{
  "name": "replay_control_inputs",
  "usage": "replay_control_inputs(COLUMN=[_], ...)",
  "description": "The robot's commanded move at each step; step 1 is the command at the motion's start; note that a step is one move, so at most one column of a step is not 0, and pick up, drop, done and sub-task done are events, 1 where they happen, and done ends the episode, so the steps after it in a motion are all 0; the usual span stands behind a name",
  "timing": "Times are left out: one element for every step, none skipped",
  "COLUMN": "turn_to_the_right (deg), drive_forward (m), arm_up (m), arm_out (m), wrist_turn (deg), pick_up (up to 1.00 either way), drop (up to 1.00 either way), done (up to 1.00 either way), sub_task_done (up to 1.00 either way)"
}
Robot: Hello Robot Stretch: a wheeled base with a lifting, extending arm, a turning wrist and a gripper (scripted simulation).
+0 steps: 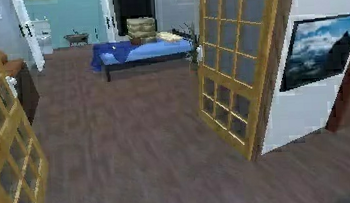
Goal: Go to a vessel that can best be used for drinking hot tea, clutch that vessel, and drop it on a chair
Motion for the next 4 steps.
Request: replay_control_inputs(turn_to_the_right=[-45.0,-45.0,-30.0,45.0], drive_forward=[0.00,0.00,0.00,0.00], arm_up=[0.00,0.00,0.00,0.00], arm_out=[0.00,0.00,0.00,0.00], wrist_turn=[0.0,0.0,0.0,0.0], pick_up=[0.00,0.00,0.00,0.00], drop=[0.00,0.00,0.00,0.00], done=[0.00,0.00,0.00,0.00], sub_task_done=[0.00,0.00,0.00,0.00])
